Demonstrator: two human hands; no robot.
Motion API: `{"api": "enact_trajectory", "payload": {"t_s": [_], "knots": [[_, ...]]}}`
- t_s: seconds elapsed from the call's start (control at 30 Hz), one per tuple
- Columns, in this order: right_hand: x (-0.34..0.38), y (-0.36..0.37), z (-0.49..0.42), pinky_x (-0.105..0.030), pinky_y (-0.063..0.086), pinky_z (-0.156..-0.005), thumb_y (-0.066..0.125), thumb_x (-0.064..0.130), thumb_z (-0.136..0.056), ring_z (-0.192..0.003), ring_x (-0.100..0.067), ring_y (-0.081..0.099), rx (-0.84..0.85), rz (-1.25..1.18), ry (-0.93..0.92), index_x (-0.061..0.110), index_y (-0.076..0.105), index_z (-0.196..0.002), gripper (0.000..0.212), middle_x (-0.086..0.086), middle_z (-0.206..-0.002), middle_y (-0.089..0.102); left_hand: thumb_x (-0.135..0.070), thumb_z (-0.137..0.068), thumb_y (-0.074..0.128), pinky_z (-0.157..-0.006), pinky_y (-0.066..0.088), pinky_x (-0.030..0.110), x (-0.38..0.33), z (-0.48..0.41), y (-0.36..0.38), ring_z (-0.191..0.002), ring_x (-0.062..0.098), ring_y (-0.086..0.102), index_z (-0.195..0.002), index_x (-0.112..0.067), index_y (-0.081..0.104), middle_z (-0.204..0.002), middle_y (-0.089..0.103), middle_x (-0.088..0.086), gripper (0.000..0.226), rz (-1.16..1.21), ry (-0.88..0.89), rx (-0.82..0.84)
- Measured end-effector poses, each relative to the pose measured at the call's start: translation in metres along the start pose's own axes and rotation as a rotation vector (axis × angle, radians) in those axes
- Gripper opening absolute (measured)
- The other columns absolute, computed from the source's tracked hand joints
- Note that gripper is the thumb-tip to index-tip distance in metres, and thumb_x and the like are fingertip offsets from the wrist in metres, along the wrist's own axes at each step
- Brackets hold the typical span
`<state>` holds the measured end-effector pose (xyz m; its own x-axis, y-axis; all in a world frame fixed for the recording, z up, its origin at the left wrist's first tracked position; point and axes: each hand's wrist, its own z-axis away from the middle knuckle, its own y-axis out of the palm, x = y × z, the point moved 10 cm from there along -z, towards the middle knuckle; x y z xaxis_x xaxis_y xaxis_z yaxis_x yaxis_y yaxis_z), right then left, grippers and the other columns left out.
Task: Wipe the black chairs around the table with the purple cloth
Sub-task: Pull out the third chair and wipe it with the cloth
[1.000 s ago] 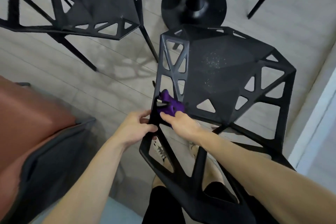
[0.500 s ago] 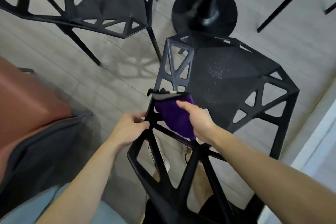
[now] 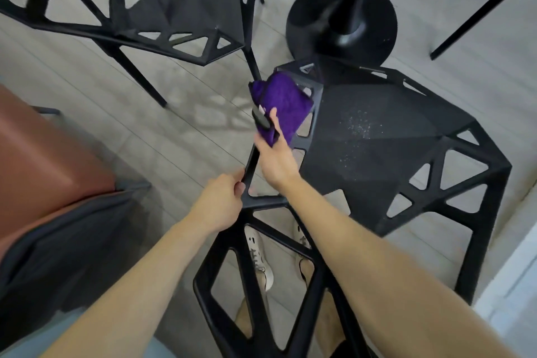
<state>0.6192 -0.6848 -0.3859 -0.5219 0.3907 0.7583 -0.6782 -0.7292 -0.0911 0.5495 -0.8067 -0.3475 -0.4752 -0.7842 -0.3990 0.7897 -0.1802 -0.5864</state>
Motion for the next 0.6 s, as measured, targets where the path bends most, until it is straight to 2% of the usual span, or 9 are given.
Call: {"api": "enact_trajectory", "payload": {"t_s": [0.07, 0.1, 0.17, 0.2, 0.27, 0.4, 0.47, 0.53, 0.6], "knots": [[-0.028, 0.004, 0.036, 0.001, 0.042, -0.087, 0.054, 0.045, -0.111, -0.120, 0.004, 0.060, 0.055, 0.005, 0.076, 0.047, 0.043, -0.157, 0.048, 0.011, -0.156, 0.052, -0.011, -0.112, 0.046, -0.086, 0.045, 0.033, -0.002, 0.002, 0.000, -0.119, 0.043, 0.063, -0.150, -0.023, 0.059, -0.124, 0.074, 0.014, 0.042, -0.001, -0.011, 0.003], [-0.035, 0.005, 0.051, 0.004, 0.039, -0.075, 0.054, 0.048, -0.110, -0.101, 0.014, 0.060, 0.082, 0.031, 0.095, 0.039, 0.048, -0.156, 0.047, 0.009, -0.148, 0.058, -0.010, -0.111, 0.047, -0.082, 0.039, 0.029, -0.005, 0.003, -0.001, -0.122, 0.041, 0.063, -0.151, -0.023, 0.058, -0.126, 0.074, 0.013, 0.043, 0.001, -0.012, -0.006], [-0.033, 0.007, 0.053, -0.002, 0.040, -0.098, 0.054, 0.051, -0.109, -0.117, 0.023, 0.055, 0.100, 0.022, 0.023, 0.058, 0.033, -0.159, 0.055, 0.025, -0.159, 0.048, -0.008, -0.111, 0.048, -0.076, 0.034, 0.025, -0.006, 0.003, -0.004, -0.118, 0.037, 0.065, -0.145, -0.024, 0.063, -0.113, 0.075, 0.001, 0.040, 0.020, -0.015, -0.035], [-0.024, 0.004, 0.039, -0.015, 0.037, -0.116, 0.054, 0.053, -0.108, -0.139, 0.013, 0.046, 0.081, 0.023, -0.032, 0.070, 0.022, -0.155, 0.060, 0.032, -0.165, 0.036, -0.008, -0.110, 0.048, -0.075, 0.036, 0.026, -0.004, 0.003, -0.003, -0.113, 0.035, 0.067, -0.139, -0.025, 0.065, -0.103, 0.072, -0.008, 0.037, 0.032, -0.021, -0.034], [-0.005, -0.002, -0.004, -0.040, 0.032, -0.127, 0.052, 0.058, -0.104, -0.158, -0.013, 0.036, 0.014, 0.032, -0.036, 0.076, 0.012, -0.151, 0.064, 0.029, -0.172, 0.024, -0.012, -0.111, 0.046, -0.074, 0.043, 0.033, 0.001, 0.002, 0.000, -0.096, 0.030, 0.068, -0.118, -0.029, 0.066, -0.096, 0.071, -0.009, 0.026, 0.031, -0.031, -0.019], [0.013, -0.031, -0.083, -0.042, 0.038, -0.119, 0.052, 0.052, -0.105, -0.151, -0.031, 0.045, -0.088, 0.082, 0.077, 0.038, 0.019, -0.170, 0.074, 0.000, -0.172, 0.038, -0.018, -0.112, 0.044, -0.078, 0.056, 0.040, 0.012, 0.001, 0.003, -0.086, 0.021, 0.067, -0.117, -0.029, 0.068, -0.100, 0.074, 0.002, 0.027, 0.021, -0.029, 0.015], [0.016, -0.035, -0.080, -0.037, 0.042, -0.100, 0.048, 0.053, -0.108, -0.137, -0.033, 0.056, -0.093, 0.153, 0.119, 0.025, 0.032, -0.168, 0.069, -0.007, -0.160, 0.052, -0.017, -0.112, 0.044, -0.076, 0.056, 0.039, 0.011, 0.000, 0.002, -0.085, 0.019, 0.067, -0.112, -0.031, 0.069, -0.098, 0.074, 0.000, 0.028, 0.009, -0.023, 0.022], [0.012, -0.032, -0.047, -0.034, 0.041, -0.092, 0.047, 0.053, -0.110, -0.123, -0.029, 0.064, -0.070, 0.176, 0.097, 0.020, 0.046, -0.161, 0.060, -0.007, -0.146, 0.064, -0.014, -0.112, 0.047, -0.069, 0.050, 0.026, 0.010, -0.003, 0.000, -0.081, 0.010, 0.064, -0.101, -0.033, 0.066, -0.091, 0.072, -0.010, 0.030, 0.040, -0.041, 0.016], [-0.004, -0.023, -0.001, -0.031, 0.044, -0.101, 0.052, 0.043, -0.111, -0.130, -0.021, 0.060, -0.005, 0.144, 0.046, 0.027, 0.050, -0.158, 0.049, 0.000, -0.151, 0.061, -0.010, -0.111, 0.049, -0.068, 0.044, 0.021, 0.007, -0.003, -0.002, -0.083, 0.005, 0.063, -0.105, -0.033, 0.068, -0.087, 0.068, -0.027, 0.030, 0.067, -0.041, 0.015]]}}
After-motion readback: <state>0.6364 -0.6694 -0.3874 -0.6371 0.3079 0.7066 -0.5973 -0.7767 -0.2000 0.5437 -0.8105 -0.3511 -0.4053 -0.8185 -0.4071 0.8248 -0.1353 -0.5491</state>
